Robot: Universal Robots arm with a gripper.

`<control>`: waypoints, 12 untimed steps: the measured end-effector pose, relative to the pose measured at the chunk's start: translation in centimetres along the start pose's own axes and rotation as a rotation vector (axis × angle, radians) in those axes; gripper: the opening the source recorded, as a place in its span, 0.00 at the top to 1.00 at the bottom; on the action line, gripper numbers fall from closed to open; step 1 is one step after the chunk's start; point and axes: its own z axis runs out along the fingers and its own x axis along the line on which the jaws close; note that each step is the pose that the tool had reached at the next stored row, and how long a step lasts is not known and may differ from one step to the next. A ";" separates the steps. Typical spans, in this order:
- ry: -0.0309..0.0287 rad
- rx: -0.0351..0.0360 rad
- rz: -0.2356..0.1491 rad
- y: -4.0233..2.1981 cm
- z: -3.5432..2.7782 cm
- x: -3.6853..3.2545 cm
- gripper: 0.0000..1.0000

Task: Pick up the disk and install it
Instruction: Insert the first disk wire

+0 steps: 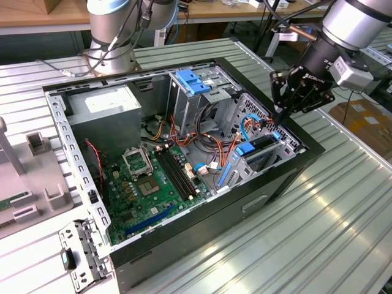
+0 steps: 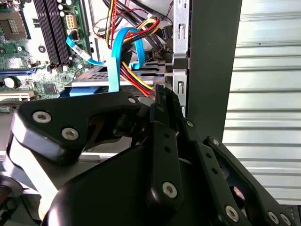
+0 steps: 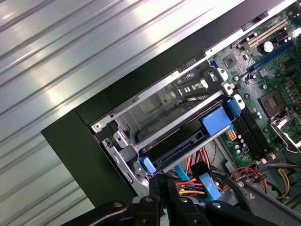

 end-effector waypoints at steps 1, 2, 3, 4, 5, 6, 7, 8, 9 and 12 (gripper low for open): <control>0.0001 -0.0001 0.000 0.05 0.00 -0.04 0.82; 0.0001 -0.0002 0.000 0.09 0.01 -0.06 0.82; 0.0001 -0.0001 0.000 0.12 0.03 -0.08 0.82; -0.0001 0.0001 0.000 0.15 0.05 -0.09 0.82; 0.0000 0.0000 0.000 0.19 0.06 -0.11 0.82; 0.0000 0.0001 0.000 0.22 0.07 -0.12 0.82; 0.0001 -0.0001 0.000 0.28 0.08 -0.16 0.82; 0.0001 -0.0001 0.000 0.33 0.10 -0.20 0.82; 0.0001 -0.0001 0.000 0.40 0.13 -0.25 0.82; 0.0000 0.0000 0.000 0.59 0.21 -0.40 0.82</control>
